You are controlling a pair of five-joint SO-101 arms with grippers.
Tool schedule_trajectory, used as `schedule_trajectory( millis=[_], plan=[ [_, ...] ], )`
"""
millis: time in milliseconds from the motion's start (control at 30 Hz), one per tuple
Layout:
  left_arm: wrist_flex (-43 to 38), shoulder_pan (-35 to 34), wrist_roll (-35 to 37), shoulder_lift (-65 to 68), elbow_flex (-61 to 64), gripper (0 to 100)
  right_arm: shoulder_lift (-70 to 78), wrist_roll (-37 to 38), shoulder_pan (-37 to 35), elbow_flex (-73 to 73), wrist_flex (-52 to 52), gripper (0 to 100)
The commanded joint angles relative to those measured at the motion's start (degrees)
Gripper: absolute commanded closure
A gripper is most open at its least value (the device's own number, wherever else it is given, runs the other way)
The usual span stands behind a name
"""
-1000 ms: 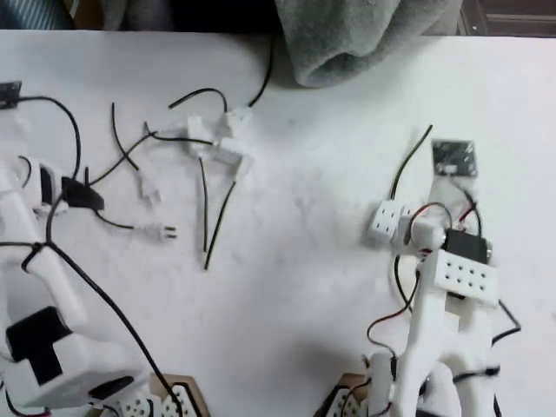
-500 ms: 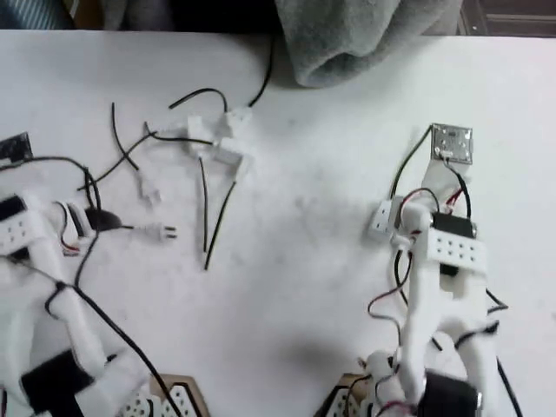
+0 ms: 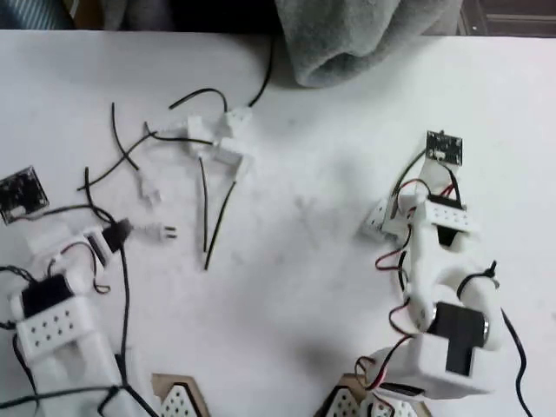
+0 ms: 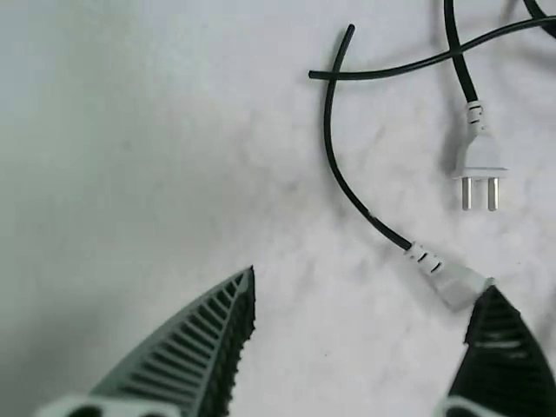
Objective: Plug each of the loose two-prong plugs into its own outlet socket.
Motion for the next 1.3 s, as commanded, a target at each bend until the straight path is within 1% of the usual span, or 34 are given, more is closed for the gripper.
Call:
schedule_trajectory(
  millis=[0,67,233,267,367,467,567,767,900,967,1100,1200,1267],
  plan=[
    [-2.55,-0.4,0.26,-6.64,2.81,63,2.07,-0.35,3.21,-5.71,3.12,78.7],
    [-2.46,-0.4,0.26,-6.81,2.9,63,4.09,-0.09,3.82,-8.0,4.79,80.3],
    [-2.81,-0.4,0.26,-5.85,2.64,63,7.34,0.0,4.0,-12.66,8.92,96.1],
    [-2.81,-0.4,0.26,-5.76,2.64,63,7.52,0.0,4.09,-13.01,9.36,97.1],
    [-2.9,-0.4,0.35,-5.76,2.64,63,7.25,-0.18,5.05,-14.15,11.12,95.5],
    [-2.9,-0.4,0.44,-5.76,2.64,63,4.44,-0.79,6.2,-16.97,15.6,95.2],
    [-2.9,-0.4,0.44,-5.76,2.73,63,-0.4,-4.66,5.58,-19.34,20.97,95.0],
    [-2.9,-0.4,0.26,-5.76,2.99,63,-13.67,-8.18,-1.45,-26.81,33.1,95.4],
    [-2.9,-0.4,0.26,-5.67,3.08,63,-20.79,-9.67,-4.7,-31.03,37.85,95.0],
    [-2.9,-0.4,0.26,-5.67,3.08,63,-23.34,-9.93,-7.6,-31.56,38.99,95.0],
    [-2.9,-0.4,0.26,-5.67,3.08,63,-25.19,-10.2,-16.66,-31.56,43.74,95.0],
    [-2.9,-0.4,0.26,-5.67,3.16,63,-25.1,-10.46,-23.43,-31.47,44.35,95.0],
    [-2.9,-0.4,0.26,-5.67,3.16,63,-25.1,-14.95,-27.56,-31.47,43.12,95.0]
  ],
)
